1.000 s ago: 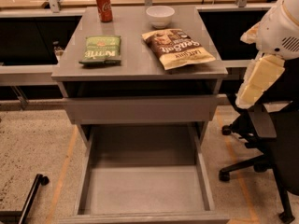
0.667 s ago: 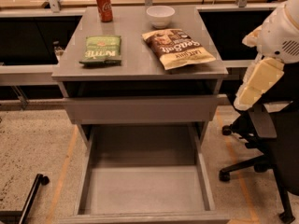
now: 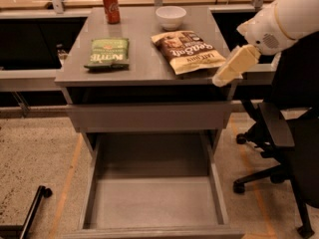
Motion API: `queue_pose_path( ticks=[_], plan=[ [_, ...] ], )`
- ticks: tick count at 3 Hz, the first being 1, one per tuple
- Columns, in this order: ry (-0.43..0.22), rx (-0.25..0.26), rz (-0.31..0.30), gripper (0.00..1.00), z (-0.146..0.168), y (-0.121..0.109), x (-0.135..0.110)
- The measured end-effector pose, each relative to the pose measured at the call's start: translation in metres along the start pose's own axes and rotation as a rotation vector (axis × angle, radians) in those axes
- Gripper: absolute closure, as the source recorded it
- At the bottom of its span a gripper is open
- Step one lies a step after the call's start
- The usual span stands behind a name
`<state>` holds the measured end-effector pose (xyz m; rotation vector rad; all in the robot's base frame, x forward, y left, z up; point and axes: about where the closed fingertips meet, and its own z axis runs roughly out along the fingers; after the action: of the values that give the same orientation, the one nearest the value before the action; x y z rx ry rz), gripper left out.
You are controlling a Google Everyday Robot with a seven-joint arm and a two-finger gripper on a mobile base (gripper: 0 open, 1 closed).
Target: Place brown chip bag into middle drawer
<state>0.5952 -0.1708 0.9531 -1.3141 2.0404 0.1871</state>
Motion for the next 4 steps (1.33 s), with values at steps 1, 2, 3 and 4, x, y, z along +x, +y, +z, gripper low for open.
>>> queue_pose_path(
  ticks=[1,2,3,4],
  plan=[
    [-0.081,-0.001,0.050,0.00,0.033,-0.031,-0.011],
    [-0.135,-0.018,0.096,0.00,0.072,-0.060,-0.021],
    [-0.136,-0.018,0.096,0.00,0.072,-0.060,-0.021],
    [-0.174,-0.007,0.139,0.00,0.077,-0.065,-0.020]
  ],
)
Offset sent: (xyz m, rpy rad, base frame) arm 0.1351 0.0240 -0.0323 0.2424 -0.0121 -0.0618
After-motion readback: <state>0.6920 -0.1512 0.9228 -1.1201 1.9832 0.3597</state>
